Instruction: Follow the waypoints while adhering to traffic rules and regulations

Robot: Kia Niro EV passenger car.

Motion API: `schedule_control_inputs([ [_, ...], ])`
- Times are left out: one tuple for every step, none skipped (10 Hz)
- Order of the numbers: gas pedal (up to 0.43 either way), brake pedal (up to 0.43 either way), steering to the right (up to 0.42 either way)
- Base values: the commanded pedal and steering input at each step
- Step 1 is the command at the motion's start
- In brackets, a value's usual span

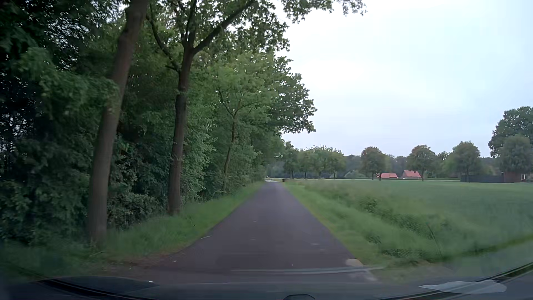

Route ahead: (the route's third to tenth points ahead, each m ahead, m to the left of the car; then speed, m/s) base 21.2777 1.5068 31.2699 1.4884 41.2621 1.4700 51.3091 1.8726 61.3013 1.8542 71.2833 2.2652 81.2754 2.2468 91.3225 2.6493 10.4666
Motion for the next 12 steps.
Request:
schedule_control_inputs([
  [0.189,0.000,-0.001],
  [0.189,0.000,-0.001],
  [0.189,0.000,-0.001],
  [0.189,0.000,-0.001],
  [0.189,0.000,-0.001],
  [0.189,0.000,0.000],
  [0.189,0.000,0.000],
  [0.189,0.000,0.000],
  [0.189,0.000,-0.001],
  [0.189,0.000,0.000],
  [0.189,0.000,0.000],
  [0.189,0.000,0.000],
])
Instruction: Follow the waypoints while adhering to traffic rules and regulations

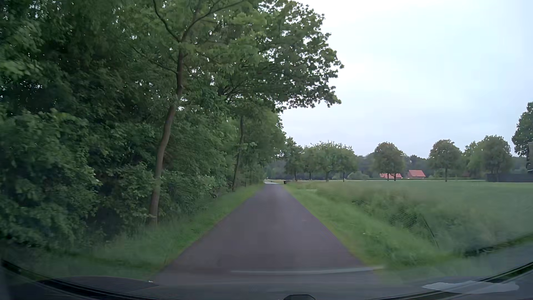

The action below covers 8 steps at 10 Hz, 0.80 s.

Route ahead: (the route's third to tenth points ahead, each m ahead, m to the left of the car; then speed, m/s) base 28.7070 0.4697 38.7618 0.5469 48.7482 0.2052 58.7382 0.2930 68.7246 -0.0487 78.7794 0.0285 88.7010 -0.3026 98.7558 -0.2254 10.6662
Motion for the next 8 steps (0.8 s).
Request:
schedule_control_inputs([
  [0.189,0.000,-0.001],
  [0.189,0.000,-0.002],
  [0.189,0.000,-0.001],
  [0.189,0.000,-0.002],
  [0.189,0.000,-0.001],
  [0.189,0.000,-0.001],
  [0.189,0.000,-0.001],
  [0.189,0.000,-0.001],
])
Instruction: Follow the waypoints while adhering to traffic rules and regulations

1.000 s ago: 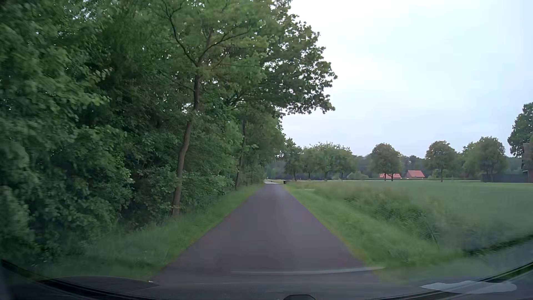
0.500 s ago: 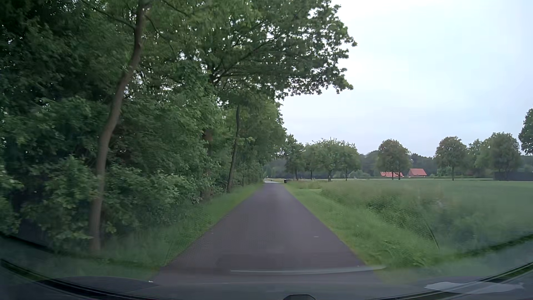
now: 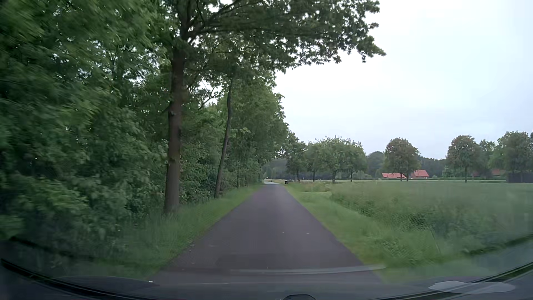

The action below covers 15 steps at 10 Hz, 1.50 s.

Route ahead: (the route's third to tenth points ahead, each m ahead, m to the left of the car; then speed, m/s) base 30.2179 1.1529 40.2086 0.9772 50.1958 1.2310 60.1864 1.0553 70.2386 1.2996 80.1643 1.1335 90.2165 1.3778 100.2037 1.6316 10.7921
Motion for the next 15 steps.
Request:
schedule_control_inputs([
  [0.189,0.000,-0.002],
  [0.189,0.000,-0.003],
  [0.189,0.000,-0.003],
  [0.189,0.000,-0.003],
  [0.177,0.000,-0.003],
  [0.169,0.000,-0.003],
  [0.157,0.000,-0.003],
  [0.150,0.000,-0.003],
  [0.150,0.000,-0.003],
  [0.150,0.000,-0.003],
  [0.150,0.000,-0.003],
  [0.150,0.000,-0.003],
  [0.150,0.000,-0.003],
  [0.150,0.000,-0.003],
  [0.150,0.000,-0.003],
])
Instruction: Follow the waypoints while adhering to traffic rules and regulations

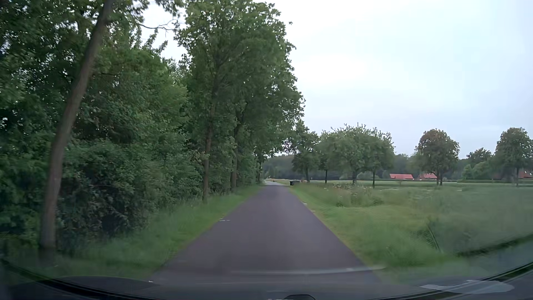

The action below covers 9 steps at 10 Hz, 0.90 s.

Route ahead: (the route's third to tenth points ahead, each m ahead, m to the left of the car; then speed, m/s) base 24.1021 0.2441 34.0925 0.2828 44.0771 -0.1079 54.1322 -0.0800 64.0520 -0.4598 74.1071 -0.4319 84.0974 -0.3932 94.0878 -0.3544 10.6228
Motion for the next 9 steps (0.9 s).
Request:
schedule_control_inputs([
  [0.150,0.000,-0.003],
  [0.150,0.000,-0.003],
  [0.138,0.000,-0.003],
  [0.130,0.000,-0.003],
  [0.130,0.000,-0.002],
  [0.130,0.000,-0.001],
  [0.130,0.000,-0.001],
  [0.130,0.000,-0.001],
  [0.130,0.000,-0.001],
])
